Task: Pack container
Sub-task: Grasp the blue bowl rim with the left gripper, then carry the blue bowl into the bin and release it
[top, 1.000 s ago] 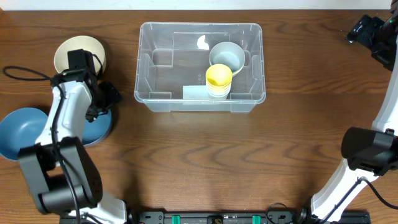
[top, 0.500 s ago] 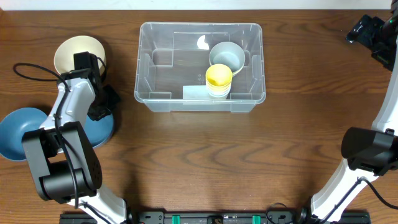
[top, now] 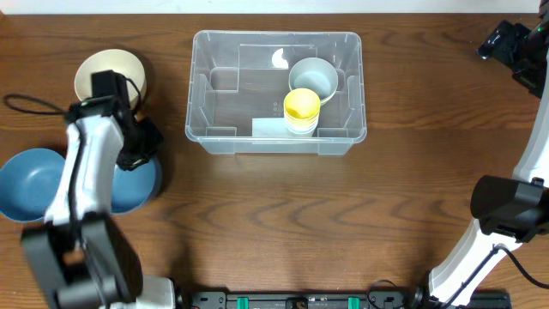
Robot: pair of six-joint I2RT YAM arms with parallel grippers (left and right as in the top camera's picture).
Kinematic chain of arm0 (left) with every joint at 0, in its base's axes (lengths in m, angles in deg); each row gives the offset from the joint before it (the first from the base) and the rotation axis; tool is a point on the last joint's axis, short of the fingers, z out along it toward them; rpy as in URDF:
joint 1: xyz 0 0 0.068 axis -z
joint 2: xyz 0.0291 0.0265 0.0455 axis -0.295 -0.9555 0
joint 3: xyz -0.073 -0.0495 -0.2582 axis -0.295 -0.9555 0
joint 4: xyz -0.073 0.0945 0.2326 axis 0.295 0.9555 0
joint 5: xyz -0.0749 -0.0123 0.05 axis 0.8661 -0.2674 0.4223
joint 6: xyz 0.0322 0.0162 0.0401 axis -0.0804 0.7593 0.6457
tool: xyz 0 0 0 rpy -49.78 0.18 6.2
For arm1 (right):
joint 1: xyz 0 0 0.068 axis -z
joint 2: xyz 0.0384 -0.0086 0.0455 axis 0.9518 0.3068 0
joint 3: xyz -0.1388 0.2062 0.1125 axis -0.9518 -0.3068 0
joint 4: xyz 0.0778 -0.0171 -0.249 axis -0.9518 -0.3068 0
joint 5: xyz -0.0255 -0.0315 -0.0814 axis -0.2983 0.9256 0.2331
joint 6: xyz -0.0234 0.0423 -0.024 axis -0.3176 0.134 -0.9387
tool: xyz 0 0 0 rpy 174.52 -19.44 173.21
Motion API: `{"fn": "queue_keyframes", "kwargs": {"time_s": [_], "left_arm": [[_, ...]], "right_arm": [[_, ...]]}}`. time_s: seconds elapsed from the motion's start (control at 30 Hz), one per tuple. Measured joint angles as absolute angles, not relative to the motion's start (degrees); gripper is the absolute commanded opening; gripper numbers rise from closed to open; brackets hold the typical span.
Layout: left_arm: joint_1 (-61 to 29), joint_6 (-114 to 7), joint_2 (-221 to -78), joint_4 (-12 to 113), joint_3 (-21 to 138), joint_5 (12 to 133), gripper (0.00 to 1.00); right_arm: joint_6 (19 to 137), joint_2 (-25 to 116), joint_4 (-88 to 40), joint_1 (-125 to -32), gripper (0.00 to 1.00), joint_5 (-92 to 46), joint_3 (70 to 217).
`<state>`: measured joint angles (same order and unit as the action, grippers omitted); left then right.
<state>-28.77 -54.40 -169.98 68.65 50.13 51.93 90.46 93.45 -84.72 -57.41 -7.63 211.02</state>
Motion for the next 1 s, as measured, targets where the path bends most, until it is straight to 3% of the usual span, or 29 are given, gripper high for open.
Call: {"fn": "queue_keyframes", "kwargs": {"time_s": [0.43,0.73,1.0], "left_arm": [[-22.52,-51.36,-143.12,71.08,53.39,55.38,0.06],[-11.31,-51.32,-147.10,71.08,70.94,54.57,0.06],[-0.69,-44.56,-161.92,70.05,81.74,51.07,0.06]], "right_arm": [[90.48,93.45,-84.72,-57.41,0.99,-7.63,211.02],[90.48,93.45,-84.74,-57.41,0.99,-7.63,211.02],[90.48,93.45,-84.74,-57.41,0.99,-7.63,211.02]]}}
